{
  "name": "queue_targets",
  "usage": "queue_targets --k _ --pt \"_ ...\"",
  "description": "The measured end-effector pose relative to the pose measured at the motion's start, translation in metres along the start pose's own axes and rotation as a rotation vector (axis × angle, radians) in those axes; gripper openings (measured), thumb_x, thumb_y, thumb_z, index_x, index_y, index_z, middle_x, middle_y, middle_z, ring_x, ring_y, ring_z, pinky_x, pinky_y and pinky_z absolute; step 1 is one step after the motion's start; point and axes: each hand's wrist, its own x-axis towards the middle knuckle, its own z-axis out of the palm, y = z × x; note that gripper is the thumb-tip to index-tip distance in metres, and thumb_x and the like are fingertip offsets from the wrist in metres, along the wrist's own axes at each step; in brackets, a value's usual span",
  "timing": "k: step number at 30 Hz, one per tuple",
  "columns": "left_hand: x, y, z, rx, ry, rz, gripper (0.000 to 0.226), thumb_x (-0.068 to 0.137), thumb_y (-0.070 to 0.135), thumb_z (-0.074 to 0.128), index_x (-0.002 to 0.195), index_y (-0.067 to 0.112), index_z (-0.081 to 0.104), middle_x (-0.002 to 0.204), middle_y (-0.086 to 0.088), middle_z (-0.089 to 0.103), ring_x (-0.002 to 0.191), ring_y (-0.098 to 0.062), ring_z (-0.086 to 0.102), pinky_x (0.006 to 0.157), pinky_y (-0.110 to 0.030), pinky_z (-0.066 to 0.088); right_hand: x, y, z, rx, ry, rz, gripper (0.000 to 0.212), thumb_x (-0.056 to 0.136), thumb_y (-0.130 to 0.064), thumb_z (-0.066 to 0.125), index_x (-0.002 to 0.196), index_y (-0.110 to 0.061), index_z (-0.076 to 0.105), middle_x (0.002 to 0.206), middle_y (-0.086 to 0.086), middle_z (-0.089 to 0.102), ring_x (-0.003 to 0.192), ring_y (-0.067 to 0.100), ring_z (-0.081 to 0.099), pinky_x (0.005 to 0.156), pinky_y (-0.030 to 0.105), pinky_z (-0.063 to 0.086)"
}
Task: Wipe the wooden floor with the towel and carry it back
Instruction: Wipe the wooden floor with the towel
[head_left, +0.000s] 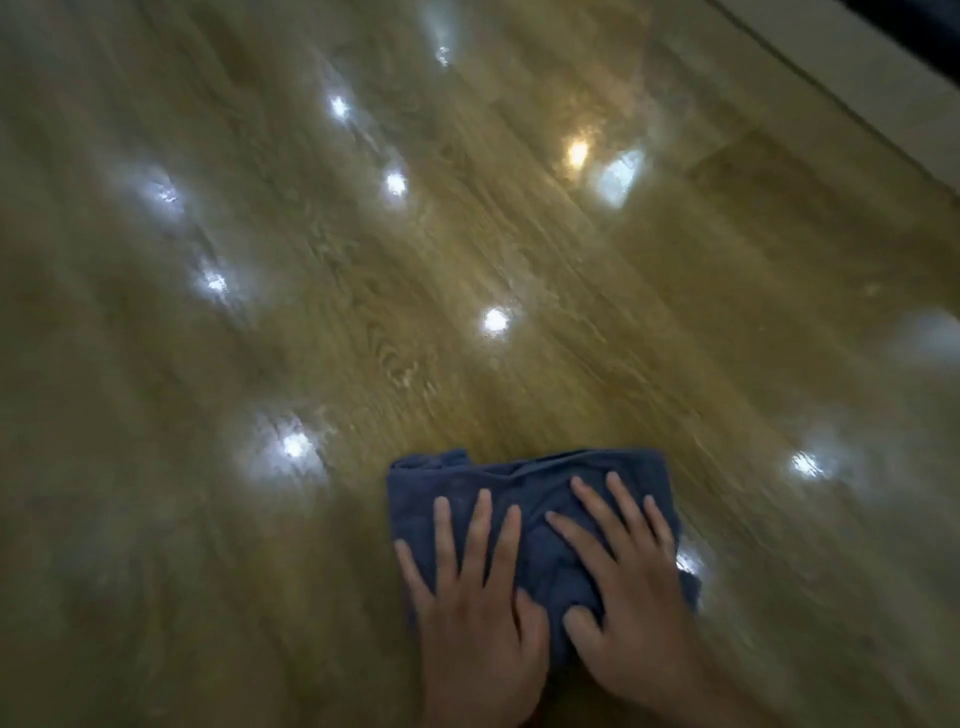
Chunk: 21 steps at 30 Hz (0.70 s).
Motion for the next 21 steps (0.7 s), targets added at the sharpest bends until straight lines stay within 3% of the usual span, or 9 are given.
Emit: queue_targets --k 6,11,14,18,21 --pt "0.124 0.002 -0.035 -0.064 0.128 -0.067 0.07 0.083 0.041 0.031 0.151 0.026 0.042 0.162 0.001 0.031 0.153 -0.033 0.013 0.114 -0.072 0.008 0.146 0.018 -0.034 -0.074 -0.029 -0.129 0.074 0.067 -0.044 0.041 0.137 -0.025 0.059 0.155 0.002 0.044 0.15 0.029 0.026 0.122 0.052 0.011" --pt "0.279 -0.016 -0.081 -0.017 0.139 -0.056 0.059 0.097 0.042 0.026 0.156 0.033 0.026 0.167 0.009 0.014 0.154 -0.025 -0.006 0.117 -0.066 -0.007 0.304 0.023 -0.057 -0.163 0.035 0.014 0.089 0.065 -0.054 0.027 0.146 -0.025 0.048 0.161 -0.002 0.034 0.153 0.023 0.018 0.123 0.044 0.008" --pt "0.336 -0.029 -0.1 0.025 0.062 0.018 0.059 0.1 0.043 0.023 0.157 0.031 0.02 0.168 0.007 0.008 0.154 -0.027 -0.011 0.116 -0.068 -0.01 0.361 0.03 -0.066 -0.232 0.015 0.047 0.08 0.072 -0.045 0.034 0.149 -0.026 0.042 0.164 -0.003 0.028 0.154 0.022 0.015 0.123 0.044 0.008" --pt "0.342 -0.034 -0.129 0.043 -0.153 0.085 0.061 0.103 0.045 0.017 0.159 0.026 0.007 0.168 0.005 -0.007 0.151 -0.031 -0.022 0.112 -0.071 -0.013 0.382 0.009 -0.082 -0.217 -0.144 0.118 0.083 0.067 -0.043 0.036 0.149 -0.03 0.038 0.165 -0.005 0.022 0.155 0.022 0.008 0.122 0.05 0.006" --pt "0.281 -0.055 -0.124 0.067 -0.217 0.077 0.062 0.102 0.043 0.021 0.159 0.023 0.009 0.168 0.004 -0.007 0.15 -0.033 -0.023 0.113 -0.071 -0.011 0.331 -0.022 -0.061 -0.283 -0.224 0.126 0.091 0.067 -0.05 0.028 0.156 -0.029 0.028 0.168 -0.005 0.011 0.155 0.023 0.0 0.123 0.049 -0.001"
